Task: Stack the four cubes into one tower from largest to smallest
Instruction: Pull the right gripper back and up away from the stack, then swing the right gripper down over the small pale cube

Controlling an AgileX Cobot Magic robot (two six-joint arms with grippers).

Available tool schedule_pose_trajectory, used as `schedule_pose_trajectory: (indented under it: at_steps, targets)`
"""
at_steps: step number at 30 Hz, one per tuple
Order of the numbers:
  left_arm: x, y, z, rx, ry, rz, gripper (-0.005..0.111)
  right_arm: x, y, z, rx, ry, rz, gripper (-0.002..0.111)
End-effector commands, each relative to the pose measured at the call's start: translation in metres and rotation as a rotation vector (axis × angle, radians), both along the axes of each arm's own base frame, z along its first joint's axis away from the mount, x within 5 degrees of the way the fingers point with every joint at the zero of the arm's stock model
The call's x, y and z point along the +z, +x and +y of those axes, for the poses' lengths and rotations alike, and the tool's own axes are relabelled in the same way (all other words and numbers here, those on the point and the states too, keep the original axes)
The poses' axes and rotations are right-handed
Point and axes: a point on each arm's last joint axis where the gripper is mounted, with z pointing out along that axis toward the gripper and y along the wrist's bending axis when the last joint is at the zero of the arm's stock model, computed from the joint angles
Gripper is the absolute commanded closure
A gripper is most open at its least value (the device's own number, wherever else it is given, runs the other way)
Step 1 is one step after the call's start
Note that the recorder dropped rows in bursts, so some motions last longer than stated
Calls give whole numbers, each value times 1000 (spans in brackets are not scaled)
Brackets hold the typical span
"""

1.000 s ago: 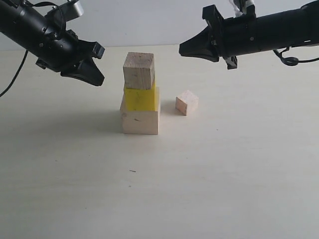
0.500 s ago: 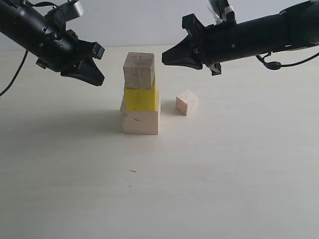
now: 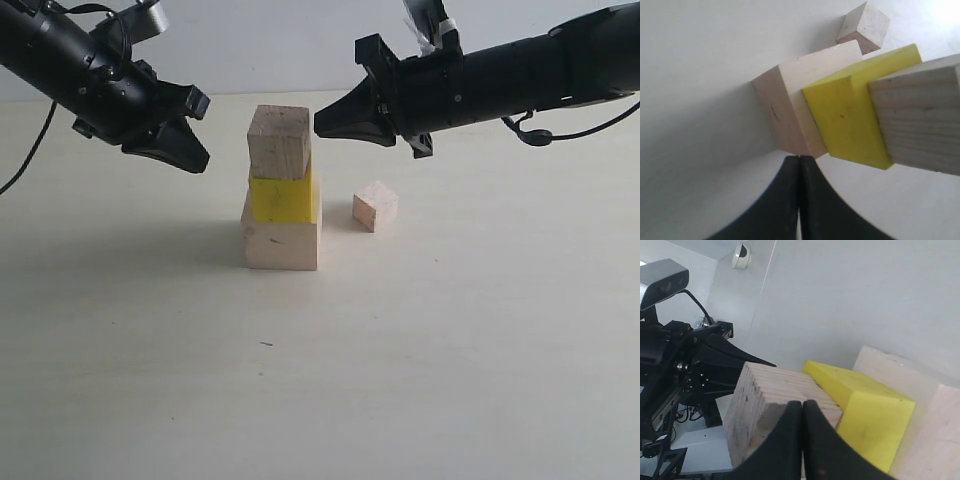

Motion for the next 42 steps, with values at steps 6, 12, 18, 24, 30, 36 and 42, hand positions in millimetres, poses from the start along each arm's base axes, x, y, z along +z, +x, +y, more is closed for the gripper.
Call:
schedule_pose_trajectory:
  at_steps: [6,12,18,24,30,36,42]
  targets:
    - [3,-1,0,2,-7,-10,107,2,-2,7,20,13,-19,108]
    - [3,-1,0,2,-7,-10,107,2,-2,7,20,13,-19,108]
    - [3,-1,0,0,-8,-7,107,1,-1,3,19,1,-22,108]
    - [6,-2,0,0,-10,-15,107,7,7,-24,-37,-18,-46,108]
    - [24,-5,5,10,-14,-79,107,29,7,-68,-202,-73,-122,108]
    - [37,-7,10,16,-7,-138,107,28,-16,-87,-182,-406,-248,108]
    - [37,-6,10,10,-5,-149,107,31,-21,-64,-45,-615,-297,108]
